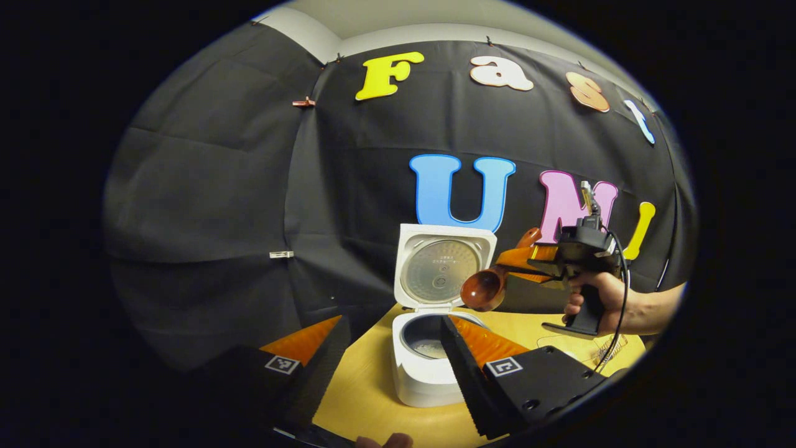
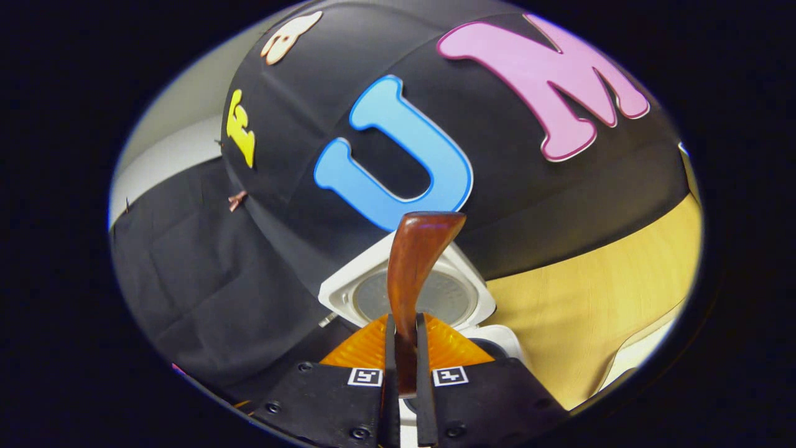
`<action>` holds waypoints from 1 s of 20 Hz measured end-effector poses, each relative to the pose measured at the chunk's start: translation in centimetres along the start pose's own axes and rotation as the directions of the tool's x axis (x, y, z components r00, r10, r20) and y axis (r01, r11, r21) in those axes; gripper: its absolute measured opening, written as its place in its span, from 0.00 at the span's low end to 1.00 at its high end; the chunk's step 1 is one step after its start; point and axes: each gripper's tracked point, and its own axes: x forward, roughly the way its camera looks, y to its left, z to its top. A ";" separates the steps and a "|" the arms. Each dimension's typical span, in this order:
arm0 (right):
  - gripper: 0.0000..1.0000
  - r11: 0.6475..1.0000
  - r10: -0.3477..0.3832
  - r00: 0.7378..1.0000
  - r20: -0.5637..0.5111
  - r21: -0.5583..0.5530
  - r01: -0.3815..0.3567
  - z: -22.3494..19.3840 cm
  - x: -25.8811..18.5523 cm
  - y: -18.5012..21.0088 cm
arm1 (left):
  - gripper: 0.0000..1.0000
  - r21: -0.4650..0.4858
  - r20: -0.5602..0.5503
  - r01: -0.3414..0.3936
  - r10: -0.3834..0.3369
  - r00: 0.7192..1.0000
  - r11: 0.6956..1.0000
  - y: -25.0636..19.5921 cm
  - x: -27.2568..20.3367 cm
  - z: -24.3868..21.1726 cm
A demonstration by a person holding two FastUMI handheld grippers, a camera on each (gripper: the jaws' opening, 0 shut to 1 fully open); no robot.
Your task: Close the left gripper, press the button to open the rice cooker; take a wooden spoon from the chopstick holder with the right hand, scoop a spoonful of rice and pour it into the rice cooker, then put the wooden spoon back into the chopstick holder.
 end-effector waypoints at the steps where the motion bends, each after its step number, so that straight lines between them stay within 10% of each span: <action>1: 0.14 0.999 0.007 1.000 0.011 0.047 -0.008 0.9 -1.1 -0.4 | 0.93 0.005 0.003 0.008 -0.008 1.000 1.000 -0.6 0.0 0.1; 9: 0.14 0.986 -0.110 0.973 0.203 0.147 0.080 11.0 -13.9 -10.4 | 0.93 0.034 0.010 0.086 -0.087 0.996 0.996 -5.5 0.6 0.9; 20: 0.14 0.893 -0.448 0.825 0.344 0.210 0.397 18.4 -32.8 -28.7 | 0.93 0.045 -0.020 0.165 -0.164 0.986 0.985 -10.5 1.8 0.7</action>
